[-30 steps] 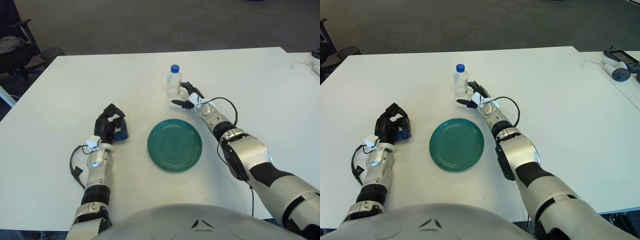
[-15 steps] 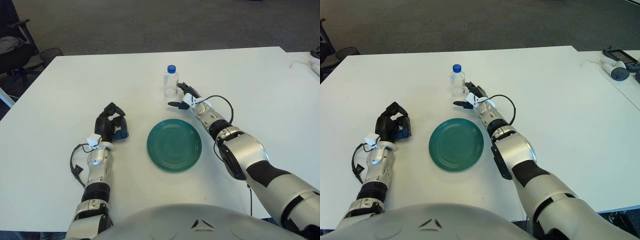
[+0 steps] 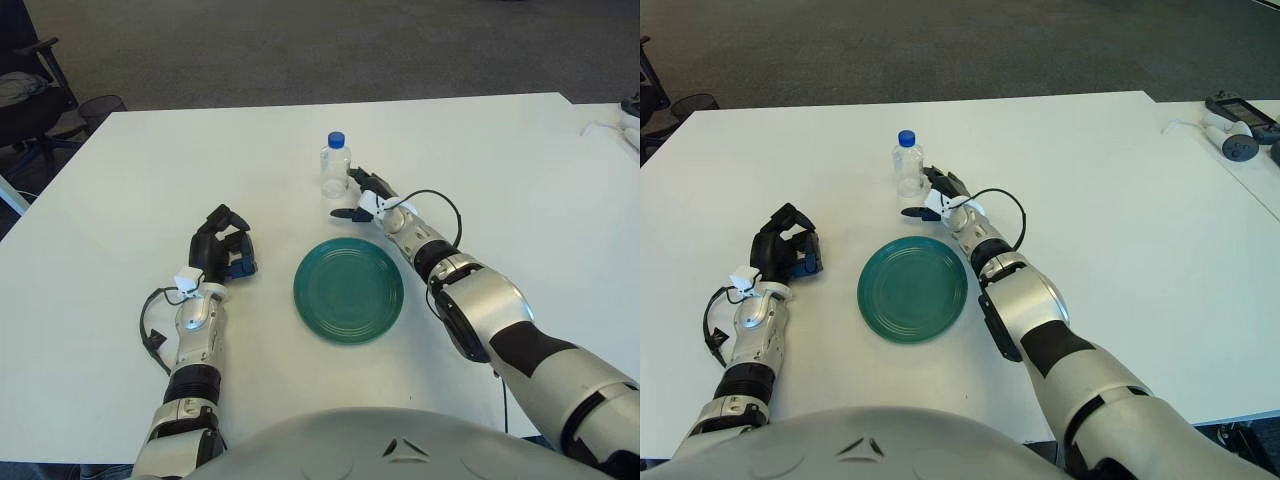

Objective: Put the bottle into the plate.

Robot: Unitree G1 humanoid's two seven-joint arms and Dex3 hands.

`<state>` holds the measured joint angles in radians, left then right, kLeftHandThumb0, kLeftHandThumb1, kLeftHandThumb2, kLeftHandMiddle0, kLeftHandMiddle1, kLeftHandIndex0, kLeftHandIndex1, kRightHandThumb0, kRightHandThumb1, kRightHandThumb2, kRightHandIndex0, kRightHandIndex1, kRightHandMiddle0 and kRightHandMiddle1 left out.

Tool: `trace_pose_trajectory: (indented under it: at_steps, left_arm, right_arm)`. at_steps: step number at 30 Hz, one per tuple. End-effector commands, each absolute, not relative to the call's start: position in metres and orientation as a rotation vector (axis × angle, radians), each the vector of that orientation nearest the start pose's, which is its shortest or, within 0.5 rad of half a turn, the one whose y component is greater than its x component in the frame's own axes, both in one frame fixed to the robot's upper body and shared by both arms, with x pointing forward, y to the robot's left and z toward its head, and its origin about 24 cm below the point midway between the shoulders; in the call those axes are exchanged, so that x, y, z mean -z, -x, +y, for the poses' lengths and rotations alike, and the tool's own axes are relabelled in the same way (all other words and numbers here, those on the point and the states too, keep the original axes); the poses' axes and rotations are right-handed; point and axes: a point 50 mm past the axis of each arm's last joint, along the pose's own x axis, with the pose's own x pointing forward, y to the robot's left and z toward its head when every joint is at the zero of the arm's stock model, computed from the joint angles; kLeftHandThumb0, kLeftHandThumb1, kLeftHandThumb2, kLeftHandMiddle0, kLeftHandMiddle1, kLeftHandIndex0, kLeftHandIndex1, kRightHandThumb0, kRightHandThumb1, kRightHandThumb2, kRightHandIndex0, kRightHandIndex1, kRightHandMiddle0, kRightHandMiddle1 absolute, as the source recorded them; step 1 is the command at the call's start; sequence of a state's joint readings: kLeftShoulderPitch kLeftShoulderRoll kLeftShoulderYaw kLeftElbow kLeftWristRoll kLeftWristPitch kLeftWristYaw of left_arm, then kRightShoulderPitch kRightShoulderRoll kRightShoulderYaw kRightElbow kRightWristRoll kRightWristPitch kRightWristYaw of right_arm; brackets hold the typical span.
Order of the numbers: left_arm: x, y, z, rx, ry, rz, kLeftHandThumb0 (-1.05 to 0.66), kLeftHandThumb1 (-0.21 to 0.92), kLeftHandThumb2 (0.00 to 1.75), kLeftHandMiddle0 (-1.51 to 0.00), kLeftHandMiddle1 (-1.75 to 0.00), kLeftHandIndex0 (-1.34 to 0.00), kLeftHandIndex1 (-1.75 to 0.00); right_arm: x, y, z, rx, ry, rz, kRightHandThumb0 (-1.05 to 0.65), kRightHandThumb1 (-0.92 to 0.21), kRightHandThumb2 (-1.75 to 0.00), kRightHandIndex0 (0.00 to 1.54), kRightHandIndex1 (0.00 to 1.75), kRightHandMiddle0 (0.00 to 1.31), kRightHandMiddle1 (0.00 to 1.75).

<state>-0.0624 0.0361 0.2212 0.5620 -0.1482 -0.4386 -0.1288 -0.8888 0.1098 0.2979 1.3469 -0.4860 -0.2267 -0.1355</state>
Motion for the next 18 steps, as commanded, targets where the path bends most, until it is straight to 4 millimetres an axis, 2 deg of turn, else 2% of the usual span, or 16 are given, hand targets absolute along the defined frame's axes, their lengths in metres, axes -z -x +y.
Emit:
trace_pose_trajectory:
  at_steps: [1, 10, 18]
  left_arm:
    - [0.066, -0.208, 0.187, -0.194, 0.195, 0.221, -0.55, 0.14, 1.53, -1.31, -1.75, -0.76, -1.75]
    - [0.066, -0.208, 0.188, -0.220, 0.192, 0.222, -0.56, 0.12, 1.56, -1.31, -1.75, -0.77, -1.75]
    - [0.066, -0.206, 0.189, -0.225, 0.181, 0.221, -0.58, 0.08, 1.60, -1.31, -1.75, -0.81, -1.75]
  right_arm:
    - [-0.017, -0.310, 0.044, -0.785, 0.695, 0.061, -1.05, -0.92, -0.15, 0.00, 0.42, 0.00, 0.22]
    - [-0.034, -0.306, 0.065, -0.833, 0.658, -0.033, -1.05, -0.90, -0.12, 0.00, 0.41, 0.00, 0.20]
    - [-0.051, -0.306, 0.078, -0.843, 0.608, -0.119, -0.89, -0.87, -0.10, 0.00, 0.27, 0.00, 0.19]
